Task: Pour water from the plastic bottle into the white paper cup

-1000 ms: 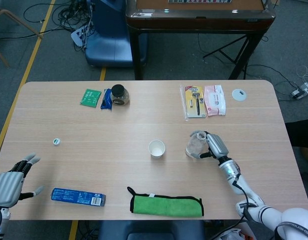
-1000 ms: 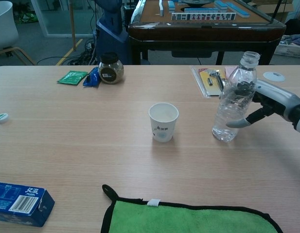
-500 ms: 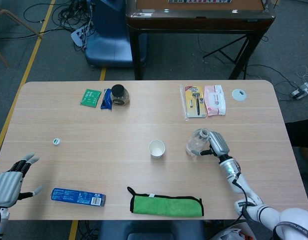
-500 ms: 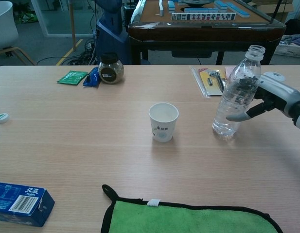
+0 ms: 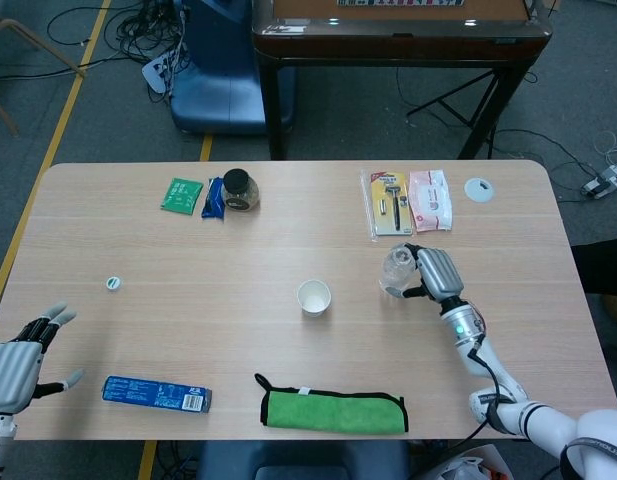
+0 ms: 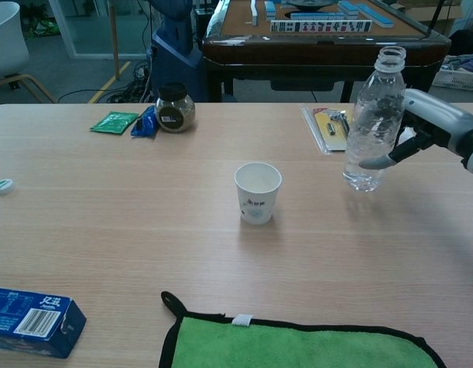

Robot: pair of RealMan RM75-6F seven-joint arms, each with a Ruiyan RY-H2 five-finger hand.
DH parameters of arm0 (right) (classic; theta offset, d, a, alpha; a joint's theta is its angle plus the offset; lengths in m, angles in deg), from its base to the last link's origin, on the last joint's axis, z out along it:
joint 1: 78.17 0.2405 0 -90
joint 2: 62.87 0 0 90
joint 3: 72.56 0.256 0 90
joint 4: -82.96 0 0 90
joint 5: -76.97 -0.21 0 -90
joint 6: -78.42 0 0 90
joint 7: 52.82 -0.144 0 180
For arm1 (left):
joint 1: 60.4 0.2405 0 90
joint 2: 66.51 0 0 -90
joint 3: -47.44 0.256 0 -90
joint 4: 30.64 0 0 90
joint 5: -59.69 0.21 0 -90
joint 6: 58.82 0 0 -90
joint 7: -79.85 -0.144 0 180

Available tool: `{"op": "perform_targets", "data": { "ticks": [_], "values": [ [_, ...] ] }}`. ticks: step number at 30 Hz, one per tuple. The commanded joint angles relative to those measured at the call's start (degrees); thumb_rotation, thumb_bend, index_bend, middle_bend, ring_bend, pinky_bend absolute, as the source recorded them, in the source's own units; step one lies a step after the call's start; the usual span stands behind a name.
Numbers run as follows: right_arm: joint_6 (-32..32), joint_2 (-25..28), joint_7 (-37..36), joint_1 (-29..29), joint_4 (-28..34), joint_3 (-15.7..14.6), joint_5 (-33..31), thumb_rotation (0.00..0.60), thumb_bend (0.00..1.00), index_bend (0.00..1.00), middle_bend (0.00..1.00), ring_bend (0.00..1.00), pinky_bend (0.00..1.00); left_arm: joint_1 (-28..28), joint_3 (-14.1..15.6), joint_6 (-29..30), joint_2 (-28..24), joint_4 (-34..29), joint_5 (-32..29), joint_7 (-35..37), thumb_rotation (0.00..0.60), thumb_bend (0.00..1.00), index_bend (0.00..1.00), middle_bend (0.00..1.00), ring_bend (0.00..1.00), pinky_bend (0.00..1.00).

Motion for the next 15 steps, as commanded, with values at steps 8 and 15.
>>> {"op": "perform_targets", "data": {
  "ticks": [8, 15],
  "values": [
    [2.82, 2.11, 25.69, 3.32, 7.21, 3.38, -7.39, 0.6, 0.23, 0.62, 0.63, 0.52, 0.54, 0.1, -0.17, 0.22, -0.76, -0.65, -0.08, 0.58, 0.6, 0.11, 0.21, 0.14, 0.23, 0.56],
    [5.33, 3.13, 41.19, 5.61, 13.03, 5.41, -15.46, 0.6, 0.23, 0.62, 0.63, 0.52, 0.54, 0.19, -0.32, 0.61, -1.33, -1.27, 0.06, 0.88, 0.6, 0.11, 0.21, 0.14, 0.23, 0.56]
  ]
}}
